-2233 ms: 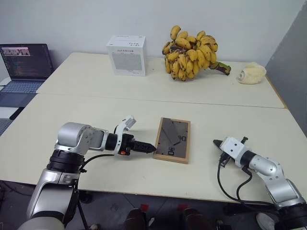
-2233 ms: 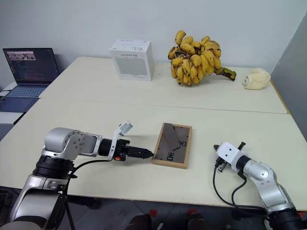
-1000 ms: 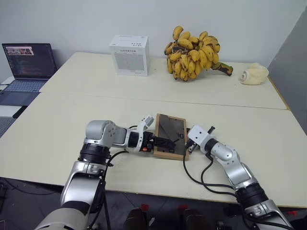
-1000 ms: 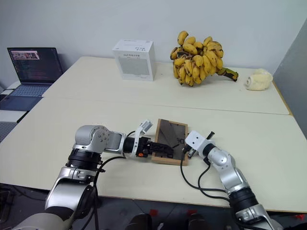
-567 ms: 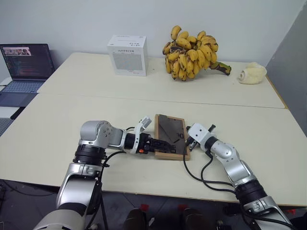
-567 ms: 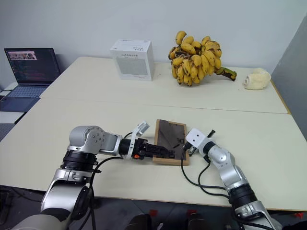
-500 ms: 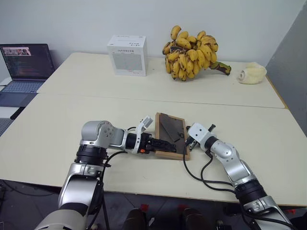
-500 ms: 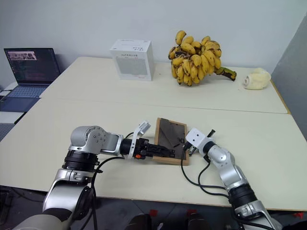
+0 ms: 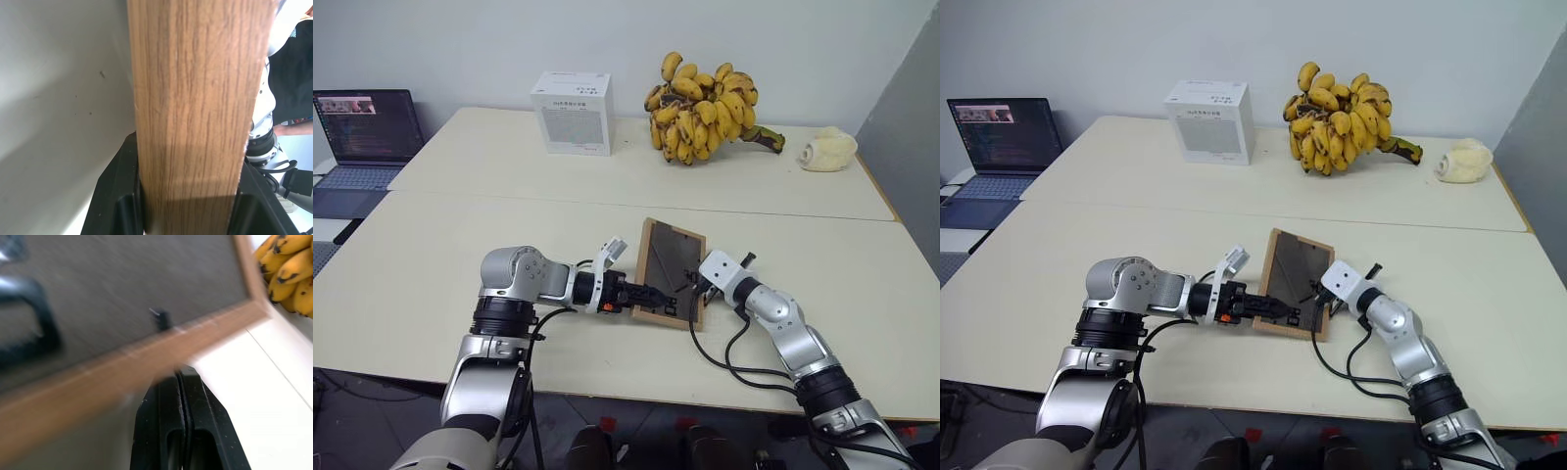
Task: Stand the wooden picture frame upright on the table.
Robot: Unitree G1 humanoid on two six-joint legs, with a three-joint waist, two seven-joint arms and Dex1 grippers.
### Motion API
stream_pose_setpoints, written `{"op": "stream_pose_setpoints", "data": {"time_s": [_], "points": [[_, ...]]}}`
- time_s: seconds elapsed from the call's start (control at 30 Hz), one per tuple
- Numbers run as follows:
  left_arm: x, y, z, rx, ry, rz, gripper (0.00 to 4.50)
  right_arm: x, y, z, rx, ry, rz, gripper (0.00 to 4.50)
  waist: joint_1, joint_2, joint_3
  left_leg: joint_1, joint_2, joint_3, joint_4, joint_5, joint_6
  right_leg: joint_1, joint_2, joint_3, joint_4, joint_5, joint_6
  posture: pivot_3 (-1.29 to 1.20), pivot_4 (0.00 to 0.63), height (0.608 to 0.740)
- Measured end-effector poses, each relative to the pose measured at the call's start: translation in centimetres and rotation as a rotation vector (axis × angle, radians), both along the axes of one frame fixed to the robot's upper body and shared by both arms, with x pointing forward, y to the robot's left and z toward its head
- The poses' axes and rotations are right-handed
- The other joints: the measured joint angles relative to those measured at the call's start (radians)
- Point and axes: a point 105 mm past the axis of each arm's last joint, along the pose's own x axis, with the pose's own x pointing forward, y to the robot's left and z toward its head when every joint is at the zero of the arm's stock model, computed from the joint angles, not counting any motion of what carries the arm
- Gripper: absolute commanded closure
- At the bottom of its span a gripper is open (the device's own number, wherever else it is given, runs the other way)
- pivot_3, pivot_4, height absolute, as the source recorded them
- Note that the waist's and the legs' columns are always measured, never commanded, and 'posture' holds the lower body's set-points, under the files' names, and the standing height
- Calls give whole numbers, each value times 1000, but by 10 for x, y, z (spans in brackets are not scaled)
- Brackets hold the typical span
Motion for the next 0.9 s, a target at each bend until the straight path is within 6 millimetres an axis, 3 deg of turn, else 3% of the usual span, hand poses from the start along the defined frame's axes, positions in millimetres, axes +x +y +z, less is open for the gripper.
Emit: {"op": "stream_pose_setpoints", "data": {"time_s": [0.23,0.37,0.5,0.63,0.77,0.9], "points": [[11,17,7,3,-80,68,3210,-19,-51,13,-83,-9,-33,4500,-1,0,0,0,0,0,-1,0,0,0,0,0,-1,0,0,0,150,740],[11,35,12,60,-299,53,3210,-30,-62,38,-26,-4,-28,4500,-5,1,1,0,1,1,-2,0,0,-1,1,1,-1,0,0,0,150,740],[10,41,16,107,-507,-2,3210,-40,-47,90,223,-10,13,3804,3,1,1,0,1,1,-1,0,0,0,0,1,-1,0,0,0,150,740],[15,39,24,100,-617,-2,3210,-56,-14,136,446,27,154,2852,8,1,1,-1,1,1,-1,0,0,0,0,1,-2,0,0,0,150,740],[25,34,44,75,-681,30,3210,-66,9,153,544,82,239,1974,15,1,2,-4,1,0,-1,0,0,-2,0,0,-4,0,0,0,150,740],[30,30,62,66,-746,30,3210,-64,16,154,557,100,239,1033,16,1,2,-9,1,0,-1,0,1,-7,0,0,-5,0,0,0,150,740]]}}
